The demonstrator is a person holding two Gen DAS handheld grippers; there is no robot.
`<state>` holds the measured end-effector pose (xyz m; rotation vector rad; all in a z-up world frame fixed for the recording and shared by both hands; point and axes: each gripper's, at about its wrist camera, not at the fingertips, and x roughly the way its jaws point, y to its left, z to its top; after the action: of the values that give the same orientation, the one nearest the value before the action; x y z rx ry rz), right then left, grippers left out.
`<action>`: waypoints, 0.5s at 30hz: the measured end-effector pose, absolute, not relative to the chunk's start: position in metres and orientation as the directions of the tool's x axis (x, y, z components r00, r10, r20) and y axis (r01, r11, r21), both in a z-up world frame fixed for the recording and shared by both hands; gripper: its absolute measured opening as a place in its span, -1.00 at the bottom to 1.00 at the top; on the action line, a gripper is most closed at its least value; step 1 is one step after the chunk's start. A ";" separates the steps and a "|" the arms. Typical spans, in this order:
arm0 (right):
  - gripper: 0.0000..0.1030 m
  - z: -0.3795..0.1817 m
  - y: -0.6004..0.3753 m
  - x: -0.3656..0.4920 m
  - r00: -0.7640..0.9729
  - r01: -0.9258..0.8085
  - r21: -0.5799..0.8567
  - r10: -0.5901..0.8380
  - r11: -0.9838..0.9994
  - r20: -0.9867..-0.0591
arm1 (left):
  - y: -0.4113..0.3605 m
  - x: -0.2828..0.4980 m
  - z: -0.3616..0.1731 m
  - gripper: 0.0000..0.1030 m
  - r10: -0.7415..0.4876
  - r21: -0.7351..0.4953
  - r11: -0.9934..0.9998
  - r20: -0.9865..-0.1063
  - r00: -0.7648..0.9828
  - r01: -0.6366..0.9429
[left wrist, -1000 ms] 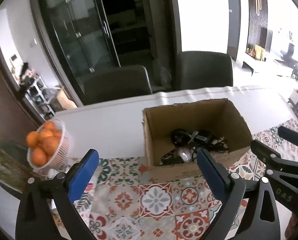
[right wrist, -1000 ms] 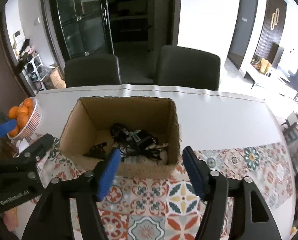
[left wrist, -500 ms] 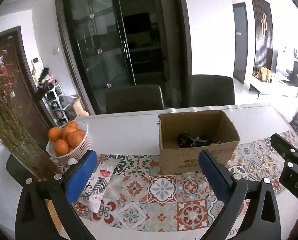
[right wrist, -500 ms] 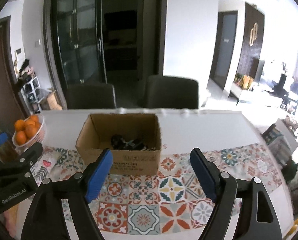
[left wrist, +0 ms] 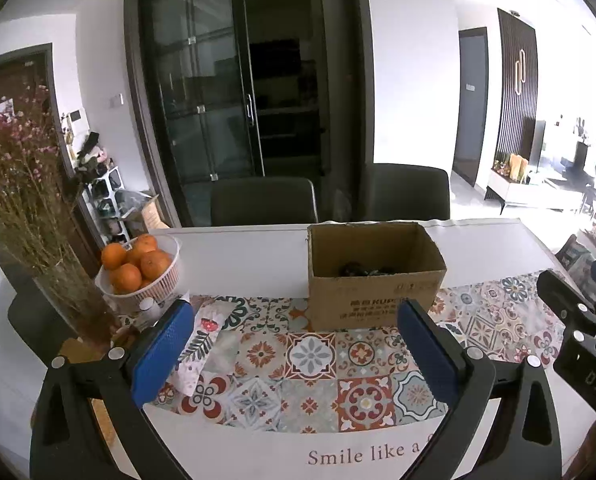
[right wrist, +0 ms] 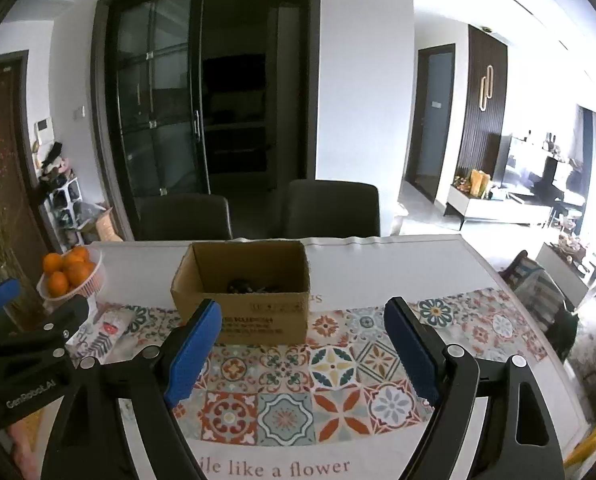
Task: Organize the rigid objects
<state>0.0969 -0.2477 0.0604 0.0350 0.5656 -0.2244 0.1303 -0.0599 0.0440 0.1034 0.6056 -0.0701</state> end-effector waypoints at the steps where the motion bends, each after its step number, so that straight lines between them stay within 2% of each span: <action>1: 0.64 0.060 -0.246 0.094 0.823 0.215 -0.032 -0.199 0.976 -0.532 | -0.059 0.127 0.044 1.00 -0.035 0.077 0.992 -0.568 0.822 0.096; 7: 0.64 0.064 -0.242 0.082 0.834 0.190 -0.006 -0.164 0.982 -0.527 | -0.054 0.117 0.044 1.00 -0.094 0.026 0.990 -0.595 0.798 0.136; 15: 0.64 0.065 -0.240 0.074 0.845 0.173 0.008 -0.144 0.985 -0.516 | -0.054 0.111 0.049 1.00 -0.077 0.045 0.991 -0.581 0.810 0.127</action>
<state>0.0739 -0.2405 0.0652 0.0548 0.5399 -0.1669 0.1108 -0.0544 0.0491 0.0835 0.6170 -0.1093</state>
